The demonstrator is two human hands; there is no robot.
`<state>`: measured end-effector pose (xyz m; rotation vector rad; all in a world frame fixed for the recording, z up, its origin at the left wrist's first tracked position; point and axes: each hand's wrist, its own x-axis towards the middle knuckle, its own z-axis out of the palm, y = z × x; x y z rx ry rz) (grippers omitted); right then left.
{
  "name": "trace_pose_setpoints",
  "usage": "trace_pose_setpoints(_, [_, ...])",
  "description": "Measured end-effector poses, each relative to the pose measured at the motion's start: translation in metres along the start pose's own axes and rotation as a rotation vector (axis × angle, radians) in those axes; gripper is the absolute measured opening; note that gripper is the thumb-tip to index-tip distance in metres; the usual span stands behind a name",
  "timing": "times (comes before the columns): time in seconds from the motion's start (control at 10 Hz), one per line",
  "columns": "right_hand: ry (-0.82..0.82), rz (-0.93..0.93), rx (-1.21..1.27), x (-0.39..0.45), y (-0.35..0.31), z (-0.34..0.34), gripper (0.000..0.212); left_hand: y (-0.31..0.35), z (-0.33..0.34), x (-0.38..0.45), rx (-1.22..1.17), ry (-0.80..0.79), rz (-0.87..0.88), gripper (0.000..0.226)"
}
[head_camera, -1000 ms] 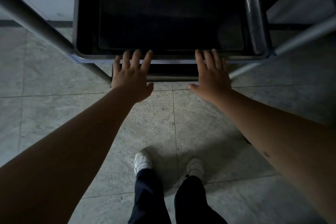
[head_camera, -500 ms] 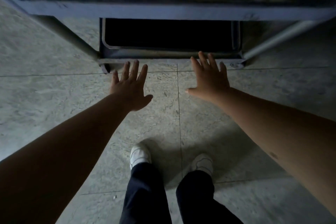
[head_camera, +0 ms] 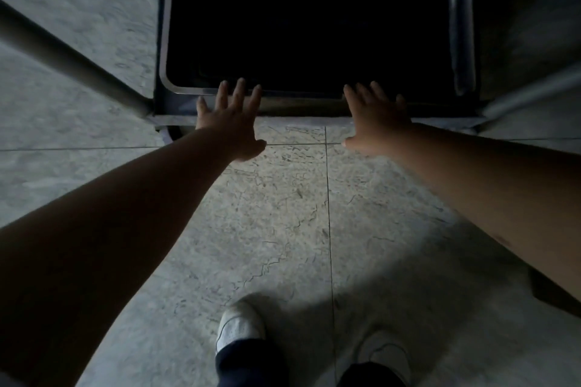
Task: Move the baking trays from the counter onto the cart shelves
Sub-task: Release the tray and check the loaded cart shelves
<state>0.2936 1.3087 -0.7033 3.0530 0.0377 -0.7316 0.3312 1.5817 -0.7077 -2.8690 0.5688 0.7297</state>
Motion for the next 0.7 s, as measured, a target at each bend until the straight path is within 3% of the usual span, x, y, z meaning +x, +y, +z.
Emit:
trace_pose_setpoints(0.2, [0.009,-0.006,0.057,-0.008,-0.005,0.007,0.107,0.001,-0.001,-0.008,-0.053,-0.039,-0.016,0.108])
trace_pose_setpoints(0.7, [-0.222,-0.107,0.040,-0.040,-0.018,-0.009,0.127,0.008,-0.016,-0.060,0.066,-0.256,-0.128,0.113])
